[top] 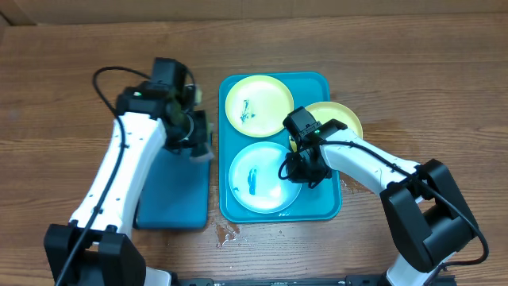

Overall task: Clean dirty plates on tray and stack at the side
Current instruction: 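Move the sponge with the left gripper onto the white plate, then scrub the white plate with the sponge while the right gripper holds it, then return the sponge with the left gripper to the small tray, then lift the white plate with the right gripper and tilt it over the small tray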

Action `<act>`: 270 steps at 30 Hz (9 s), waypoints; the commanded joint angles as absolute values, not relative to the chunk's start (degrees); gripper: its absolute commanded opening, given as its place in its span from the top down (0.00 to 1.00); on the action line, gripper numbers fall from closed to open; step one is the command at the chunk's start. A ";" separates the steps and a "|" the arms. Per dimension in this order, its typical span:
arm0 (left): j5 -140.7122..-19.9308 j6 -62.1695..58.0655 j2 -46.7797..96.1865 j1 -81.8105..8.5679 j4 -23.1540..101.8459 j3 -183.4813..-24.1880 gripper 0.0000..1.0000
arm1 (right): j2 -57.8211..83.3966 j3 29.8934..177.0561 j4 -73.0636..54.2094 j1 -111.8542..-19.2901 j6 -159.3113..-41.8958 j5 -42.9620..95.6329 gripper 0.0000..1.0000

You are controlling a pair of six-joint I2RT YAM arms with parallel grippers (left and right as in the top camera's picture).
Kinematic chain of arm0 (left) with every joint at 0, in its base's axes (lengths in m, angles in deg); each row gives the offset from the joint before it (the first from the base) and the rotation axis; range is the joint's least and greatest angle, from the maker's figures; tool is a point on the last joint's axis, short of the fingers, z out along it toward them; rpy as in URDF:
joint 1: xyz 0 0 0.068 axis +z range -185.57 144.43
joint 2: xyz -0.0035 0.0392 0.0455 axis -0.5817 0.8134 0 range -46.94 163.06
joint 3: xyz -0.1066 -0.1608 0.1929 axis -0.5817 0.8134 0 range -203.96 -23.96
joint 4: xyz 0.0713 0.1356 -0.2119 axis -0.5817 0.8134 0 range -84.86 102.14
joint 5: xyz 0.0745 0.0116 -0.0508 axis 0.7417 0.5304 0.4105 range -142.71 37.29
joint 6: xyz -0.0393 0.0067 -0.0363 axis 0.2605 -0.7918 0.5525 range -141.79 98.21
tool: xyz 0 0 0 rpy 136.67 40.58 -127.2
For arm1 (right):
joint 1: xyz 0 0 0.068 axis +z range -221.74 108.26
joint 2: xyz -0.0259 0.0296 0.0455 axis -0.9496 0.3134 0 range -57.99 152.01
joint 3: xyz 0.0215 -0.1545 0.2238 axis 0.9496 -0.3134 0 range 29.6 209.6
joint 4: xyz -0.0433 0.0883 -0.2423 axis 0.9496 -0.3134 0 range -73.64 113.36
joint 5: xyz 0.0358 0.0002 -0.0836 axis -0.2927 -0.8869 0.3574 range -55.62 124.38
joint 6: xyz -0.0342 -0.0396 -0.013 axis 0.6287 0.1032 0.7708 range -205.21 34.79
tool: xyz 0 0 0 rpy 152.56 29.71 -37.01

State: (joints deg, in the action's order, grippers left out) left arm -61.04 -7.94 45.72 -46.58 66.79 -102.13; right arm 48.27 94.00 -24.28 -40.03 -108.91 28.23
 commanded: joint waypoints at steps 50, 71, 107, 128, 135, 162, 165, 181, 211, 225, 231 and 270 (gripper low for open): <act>-63.34 -9.01 70.11 -66.23 51.42 -97.98 0.96 | 49.52 93.58 -22.77 -39.97 -109.50 28.29 0.96; -82.00 5.50 70.11 -67.34 48.14 -99.11 0.96 | 49.52 94.07 -20.83 -46.13 -119.31 27.88 0.96; -75.88 -1.19 70.18 -65.07 46.29 -99.59 0.96 | 49.52 94.07 -22.36 -45.98 -119.31 27.88 0.96; -71.21 13.87 71.88 -65.31 52.95 -97.93 0.96 | 49.52 94.07 -22.95 -45.98 -119.31 27.88 0.96; -57.07 15.79 70.00 -60.89 56.12 -98.00 0.96 | 49.52 94.07 -23.19 -45.98 -119.31 27.88 0.96; -45.02 11.84 67.03 -59.56 71.05 -118.41 0.96 | 49.52 94.04 -25.02 -45.98 -118.00 27.90 0.96; -47.23 9.89 63.88 -58.51 73.21 -119.44 0.96 | 49.52 94.07 -25.22 -45.98 -117.98 27.90 0.96; -49.24 2.48 59.07 -43.69 71.90 -101.21 0.96 | 49.52 94.07 -24.89 -45.98 -112.60 26.17 0.96; -58.29 -2.08 25.57 -30.71 78.15 -116.56 0.00 | 47.64 124.42 -28.45 -21.10 -101.46 44.44 0.96; -53.59 -2.13 19.05 -30.71 79.49 -116.58 0.00 | 47.70 124.45 -21.55 -7.60 -101.43 72.77 0.96; -53.61 -2.11 21.09 -30.71 79.92 -116.58 0.00 | 47.70 124.45 -21.94 -3.55 -101.43 81.10 0.96; -48.69 11.62 22.16 -11.93 83.14 -117.80 0.00 | 47.66 124.51 -19.93 1.52 -99.90 104.22 0.96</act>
State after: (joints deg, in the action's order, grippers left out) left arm -49.00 10.92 22.18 -12.22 83.18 -116.38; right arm 48.58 123.68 -20.37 1.10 -100.10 101.27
